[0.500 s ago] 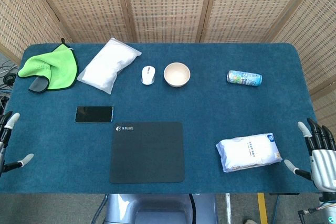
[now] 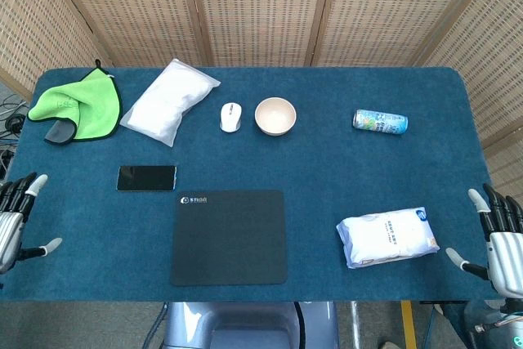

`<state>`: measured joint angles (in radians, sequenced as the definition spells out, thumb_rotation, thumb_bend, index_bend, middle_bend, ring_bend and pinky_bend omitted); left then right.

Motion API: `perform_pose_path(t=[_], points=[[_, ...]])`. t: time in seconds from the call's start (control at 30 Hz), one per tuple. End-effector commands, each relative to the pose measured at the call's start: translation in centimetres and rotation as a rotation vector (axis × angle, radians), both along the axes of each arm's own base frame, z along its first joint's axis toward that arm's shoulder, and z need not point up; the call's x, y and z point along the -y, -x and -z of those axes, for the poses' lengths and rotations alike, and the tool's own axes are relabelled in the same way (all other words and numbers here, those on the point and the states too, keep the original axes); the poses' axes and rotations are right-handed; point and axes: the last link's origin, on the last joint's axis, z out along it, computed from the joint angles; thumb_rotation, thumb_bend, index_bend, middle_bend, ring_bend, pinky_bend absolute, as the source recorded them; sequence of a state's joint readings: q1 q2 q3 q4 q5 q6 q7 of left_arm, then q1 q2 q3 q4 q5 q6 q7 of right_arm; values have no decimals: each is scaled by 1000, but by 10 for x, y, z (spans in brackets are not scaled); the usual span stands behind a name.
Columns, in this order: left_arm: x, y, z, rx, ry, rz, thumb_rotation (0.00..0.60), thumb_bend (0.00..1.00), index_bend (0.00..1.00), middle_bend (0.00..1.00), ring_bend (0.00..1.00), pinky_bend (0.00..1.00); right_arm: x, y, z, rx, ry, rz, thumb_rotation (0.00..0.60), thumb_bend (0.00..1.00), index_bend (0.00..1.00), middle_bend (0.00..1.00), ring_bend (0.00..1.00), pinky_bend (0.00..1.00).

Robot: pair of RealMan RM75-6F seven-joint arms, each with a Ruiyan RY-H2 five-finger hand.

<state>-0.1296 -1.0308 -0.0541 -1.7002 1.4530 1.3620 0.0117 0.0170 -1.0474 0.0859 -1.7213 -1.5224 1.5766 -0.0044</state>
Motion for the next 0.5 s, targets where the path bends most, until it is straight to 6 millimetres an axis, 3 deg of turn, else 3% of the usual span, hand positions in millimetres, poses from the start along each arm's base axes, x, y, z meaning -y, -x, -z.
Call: perform_pose_path(t=[0.03, 0.23, 0.5], points=[[-40, -10, 13, -24, 124, -2, 600, 0, 0, 0, 0, 0, 1, 0, -2, 3, 3, 1, 600, 0, 0, 0, 0, 0], [-92, -34, 54, -10, 316, -9, 600, 0, 0, 0, 0, 0, 3, 3, -3, 9, 1, 15, 600, 0, 0, 0, 0, 0], [-150, -46, 100, -17, 389, -57, 600, 0, 0, 0, 0, 0, 9, 10, -4, 13, 4, 46, 600, 0, 0, 0, 0, 0]])
